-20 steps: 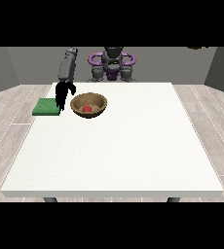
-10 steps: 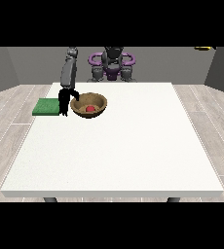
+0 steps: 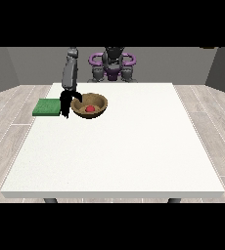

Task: Pick the cup and pour the ball into the bowl, then pick the bowl and place it on the pad

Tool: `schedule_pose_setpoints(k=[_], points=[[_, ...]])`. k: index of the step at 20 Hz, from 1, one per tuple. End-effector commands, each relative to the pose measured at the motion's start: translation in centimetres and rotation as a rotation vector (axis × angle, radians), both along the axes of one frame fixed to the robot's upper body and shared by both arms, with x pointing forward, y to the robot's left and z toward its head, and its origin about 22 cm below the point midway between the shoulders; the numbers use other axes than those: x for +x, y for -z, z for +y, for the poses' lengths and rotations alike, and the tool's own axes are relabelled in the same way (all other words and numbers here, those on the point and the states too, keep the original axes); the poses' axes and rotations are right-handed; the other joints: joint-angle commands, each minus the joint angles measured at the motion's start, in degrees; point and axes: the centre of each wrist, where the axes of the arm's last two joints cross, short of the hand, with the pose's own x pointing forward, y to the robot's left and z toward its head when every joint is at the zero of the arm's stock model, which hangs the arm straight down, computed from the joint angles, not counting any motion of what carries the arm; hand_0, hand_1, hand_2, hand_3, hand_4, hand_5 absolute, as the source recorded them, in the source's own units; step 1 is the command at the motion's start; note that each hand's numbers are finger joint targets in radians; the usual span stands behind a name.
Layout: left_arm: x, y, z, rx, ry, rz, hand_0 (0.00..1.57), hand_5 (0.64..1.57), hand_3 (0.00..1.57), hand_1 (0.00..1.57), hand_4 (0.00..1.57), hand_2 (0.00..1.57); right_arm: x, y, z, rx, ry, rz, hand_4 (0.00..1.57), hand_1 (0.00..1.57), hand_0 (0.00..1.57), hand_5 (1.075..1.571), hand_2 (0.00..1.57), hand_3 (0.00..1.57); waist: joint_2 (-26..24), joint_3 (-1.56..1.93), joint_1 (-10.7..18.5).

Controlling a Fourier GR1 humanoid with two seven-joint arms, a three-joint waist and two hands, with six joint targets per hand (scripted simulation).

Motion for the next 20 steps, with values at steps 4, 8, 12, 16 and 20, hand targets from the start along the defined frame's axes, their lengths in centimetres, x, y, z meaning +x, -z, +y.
schedule_pose_setpoints(k=[4, 8, 12, 16, 20], points=[[-1.0, -1.8, 1.1, 0.012, 0.014, -0.033, 0.0, 1.545, 0.0, 0.0, 1.02, 0.0, 2.2, -0.7, 3.4, 0.021, 0.016, -0.001, 0.47, 0.0, 0.0, 1.547, 0.0, 0.0, 2.2, 0.65, 1.6], [-1.3, -1.7, 2.0, -0.024, -0.002, -0.053, 0.0, 1.535, 0.0, 0.0, 1.02, 0.0, -1.5, 2.3, -0.2, -0.008, 0.162, 0.196, 0.61, 0.88, 0.88, 1.514, 0.58, 0.0, 3.9, 0.61, 0.5], [-1.8, -3.6, 2.3, -0.002, 0.037, -0.085, 0.0, 1.529, 0.0, 0.0, 1.03, 0.0, -3.6, 3.5, -1.9, -0.171, 0.199, 0.292, 0.94, 1.57, 1.57, 1.471, 1.57, 1.57, 5.7, 0.56, 3.0], [-1.6, -2.6, 2.1, -0.02, 0.055, -0.06, 0.0, 1.519, 0.0, 0.0, 1.11, 0.0, -3.7, 2.1, -4.5, -0.23, 0.259, 0.328, 0.92, 1.57, 1.57, 1.525, 1.57, 1.41, 4.5, 0.46, 3.7], [-1.0, -1.4, 1.9, -0.029, 0.021, -0.019, 0.0, 1.531, 0.0, 0.0, 1.17, 0.0, -2.4, -0.3, -5.8, -0.31, 0.278, 0.368, 1.0, 1.57, 1.57, 1.546, 1.57, 1.24, 0.7, 0.37, 2.6]])
